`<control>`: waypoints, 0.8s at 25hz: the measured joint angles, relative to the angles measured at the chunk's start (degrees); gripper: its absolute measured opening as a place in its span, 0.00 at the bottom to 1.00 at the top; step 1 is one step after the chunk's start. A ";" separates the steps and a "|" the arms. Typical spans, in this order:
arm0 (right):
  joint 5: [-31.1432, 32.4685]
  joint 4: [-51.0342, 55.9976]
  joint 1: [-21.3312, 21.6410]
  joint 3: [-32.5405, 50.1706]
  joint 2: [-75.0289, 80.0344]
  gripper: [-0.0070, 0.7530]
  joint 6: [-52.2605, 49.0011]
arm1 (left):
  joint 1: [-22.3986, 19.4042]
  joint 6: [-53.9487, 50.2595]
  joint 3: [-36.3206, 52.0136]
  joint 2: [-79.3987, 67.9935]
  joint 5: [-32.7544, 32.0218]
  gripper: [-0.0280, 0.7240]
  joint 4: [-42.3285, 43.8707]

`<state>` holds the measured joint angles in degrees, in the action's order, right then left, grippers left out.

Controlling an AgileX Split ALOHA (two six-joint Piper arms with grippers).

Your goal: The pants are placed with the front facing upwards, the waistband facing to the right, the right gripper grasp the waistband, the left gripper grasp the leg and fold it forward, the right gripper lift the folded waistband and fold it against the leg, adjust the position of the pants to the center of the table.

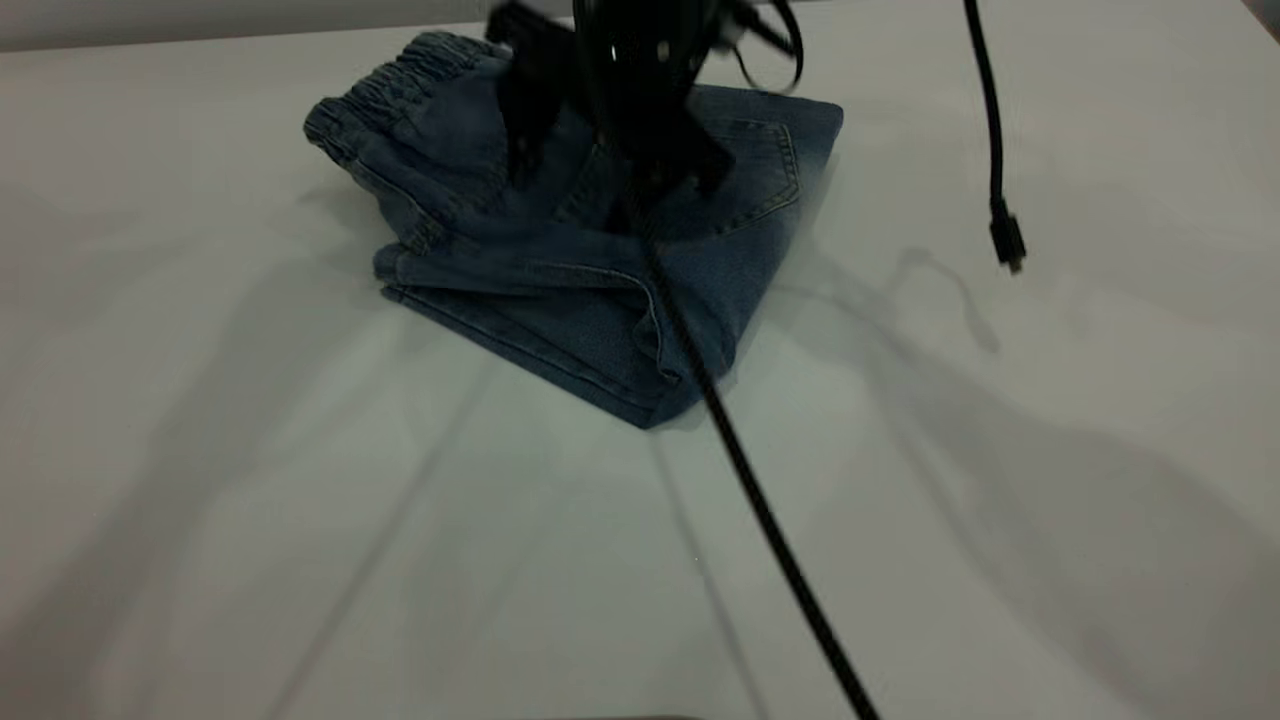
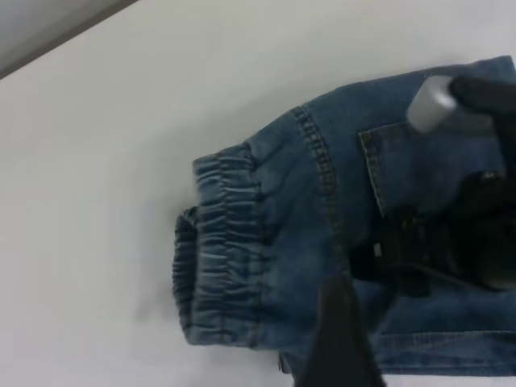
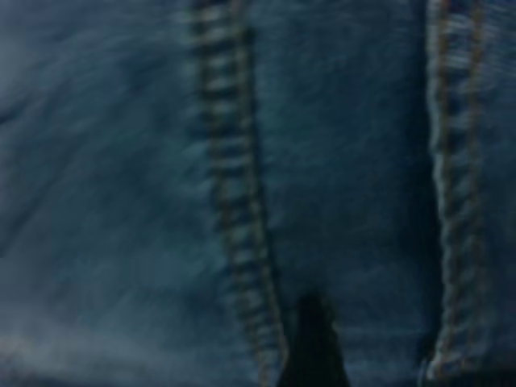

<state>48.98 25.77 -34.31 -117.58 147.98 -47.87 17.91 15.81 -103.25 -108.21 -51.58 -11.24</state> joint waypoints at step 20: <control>12.14 -13.61 -7.29 -1.34 0.59 0.70 23.78 | 0.00 -0.12 0.00 0.00 -0.46 0.66 0.00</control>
<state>61.12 12.16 -41.60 -118.92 148.58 -24.09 17.91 15.69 -103.25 -108.21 -52.04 -11.24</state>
